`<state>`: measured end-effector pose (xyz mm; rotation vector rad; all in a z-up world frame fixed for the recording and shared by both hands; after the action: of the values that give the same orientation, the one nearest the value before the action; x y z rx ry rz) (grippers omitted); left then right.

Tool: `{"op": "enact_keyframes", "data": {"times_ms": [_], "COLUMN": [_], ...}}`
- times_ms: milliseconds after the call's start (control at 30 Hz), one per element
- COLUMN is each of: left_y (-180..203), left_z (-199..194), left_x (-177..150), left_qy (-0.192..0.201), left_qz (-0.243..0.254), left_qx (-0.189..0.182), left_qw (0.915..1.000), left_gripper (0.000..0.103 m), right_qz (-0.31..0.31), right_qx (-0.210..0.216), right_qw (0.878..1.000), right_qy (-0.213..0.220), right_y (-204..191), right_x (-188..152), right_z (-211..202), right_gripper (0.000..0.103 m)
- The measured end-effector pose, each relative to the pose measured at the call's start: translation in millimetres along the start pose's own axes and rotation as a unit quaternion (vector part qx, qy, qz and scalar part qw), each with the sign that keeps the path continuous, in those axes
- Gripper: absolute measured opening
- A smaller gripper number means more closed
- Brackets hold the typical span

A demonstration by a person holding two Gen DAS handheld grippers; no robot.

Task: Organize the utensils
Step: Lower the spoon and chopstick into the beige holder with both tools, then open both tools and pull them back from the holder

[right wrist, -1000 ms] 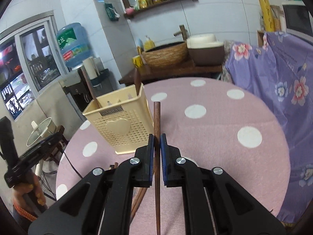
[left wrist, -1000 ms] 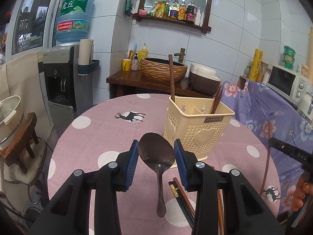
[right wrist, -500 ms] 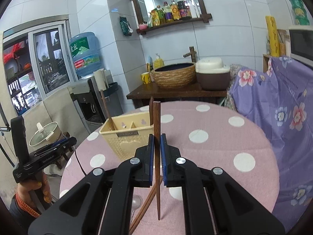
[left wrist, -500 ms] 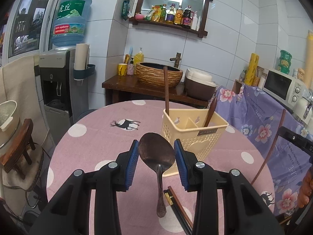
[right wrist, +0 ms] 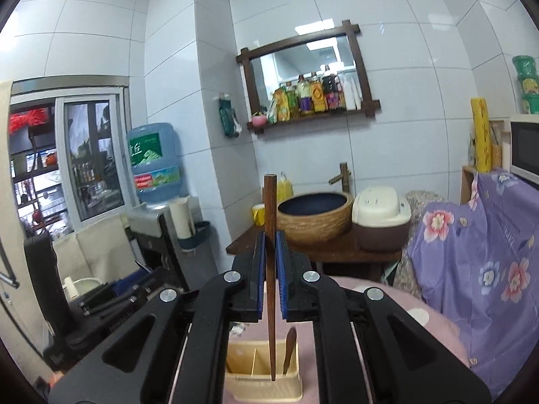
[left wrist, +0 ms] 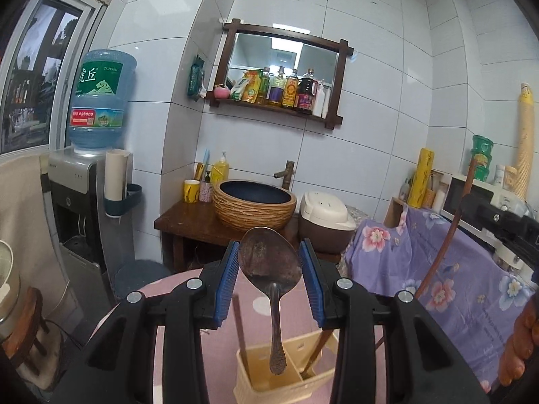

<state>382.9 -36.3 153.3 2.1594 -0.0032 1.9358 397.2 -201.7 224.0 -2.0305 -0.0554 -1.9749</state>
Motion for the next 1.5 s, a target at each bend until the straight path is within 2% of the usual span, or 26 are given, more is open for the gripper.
{"op": "enact_keyframes", "data": {"times_ms": [100, 200, 367, 567, 633, 767, 800, 867, 900, 933, 967, 1033, 1067, 1100, 1133, 1233, 1300, 1400, 1500], "left_y": [0.9, -9.2, -18.1, -19.7, -19.3, -19.7, -19.1, -19.1, -19.6, -20.9, -21.7, -22.6, -23.7, -24.6, -26.3, -30.9, -35.6, -42.0, -46.9], "left_z": [16.3, 25.3, 20.5, 17.3, 17.6, 17.1, 16.3, 9.7, 5.4, -2.4, -8.8, -20.8, -27.1, -33.5, -38.3, -53.4, -61.5, -70.9, -81.4], "left_x": [-24.5, -58.7, -99.7, -122.8, -129.0, -136.8, -137.4, -135.2, -132.9, -128.8, -126.3, -126.2, -127.6, -130.5, -134.1, -152.3, -173.2, -205.9, -227.6], "left_qy": [-0.007, -0.027, -0.048, -0.062, -0.068, -0.077, -0.077, -0.071, -0.064, -0.055, -0.049, -0.049, -0.051, -0.055, -0.060, -0.084, -0.117, -0.166, -0.186], "left_qz": [0.008, 0.003, 0.000, 0.020, 0.025, 0.020, 0.021, 0.023, 0.018, 0.010, 0.003, 0.000, -0.001, 0.000, 0.001, 0.010, 0.009, -0.012, -0.025], "left_qx": [0.011, 0.020, 0.021, 0.021, 0.021, 0.019, 0.018, 0.021, 0.021, 0.019, 0.017, 0.015, 0.015, 0.015, 0.016, 0.023, 0.026, 0.022, 0.030], "left_qw": [0.9999, 0.9994, 0.9987, 0.9976, 0.9971, 0.9967, 0.9967, 0.9970, 0.9975, 0.9983, 0.9987, 0.9987, 0.9986, 0.9984, 0.9981, 0.9961, 0.9927, 0.9859, 0.9818], "left_gripper": [0.037, 0.037, 0.037, 0.037, 0.037, 0.037, 0.039, 0.053, 0.065, 0.071, 0.072, 0.077, 0.079, 0.083, 0.085, 0.089, 0.092, 0.094, 0.096], "right_qz": [0.004, 0.015, 0.039, 0.050, 0.051, 0.058, 0.058, 0.055, 0.052, 0.049, 0.044, 0.035, 0.031, 0.031, 0.031, 0.013, 0.009, 0.014, 0.006], "right_qx": [-0.014, -0.025, -0.020, -0.005, -0.005, -0.007, -0.005, 0.002, 0.002, 0.001, 0.001, 0.000, 0.000, 0.000, -0.003, -0.021, -0.033, -0.041, -0.051], "right_qw": [1.000, 0.999, 0.997, 0.994, 0.993, 0.991, 0.991, 0.992, 0.992, 0.992, 0.993, 0.993, 0.993, 0.992, 0.992, 0.991, 0.988, 0.982, 0.976], "right_qy": [0.000, -0.021, -0.057, -0.096, -0.103, -0.120, -0.119, -0.115, -0.115, -0.114, -0.112, -0.113, -0.117, -0.119, -0.120, -0.132, -0.150, -0.186, -0.213], "right_y": [2.4, 10.0, 15.6, 12.3, 13.9, 18.2, 17.8, 15.3, 15.1, 14.9, 14.4, 13.9, 13.4, 13.5, 14.7, 19.0, 23.6, 29.0, 31.4], "right_x": [-17.6, -55.6, -108.0, -150.8, -159.5, -173.9, -173.3, -172.4, -172.6, -172.5, -172.6, -174.5, -177.5, -181.3, -185.6, -201.3, -219.1, -249.3, -280.1], "right_z": [18.8, 34.0, 38.3, 41.9, 42.5, 43.0, 42.8, 38.9, 36.3, 32.9, 28.2, 19.2, 12.6, 6.0, -1.6, -20.7, -34.5, -50.6, -65.5], "right_gripper": [0.007, 0.008, 0.007, 0.007, 0.003, 0.003, 0.003, 0.003, 0.003, 0.003, 0.004, 0.008, 0.021, 0.044, 0.054, 0.056, 0.060, 0.067, 0.068]}}
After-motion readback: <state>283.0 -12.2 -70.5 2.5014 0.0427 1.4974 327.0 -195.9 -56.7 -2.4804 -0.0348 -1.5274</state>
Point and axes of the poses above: each gripper's, at about its wrist camera, not at the fingertips, and z roughly the way its jaws point, y to its right, x to its top, the point moved 10 cm from there along z, roughly the way its jaws point, and after that the axes turned 9 degrees about y, right-handed, at the moved point
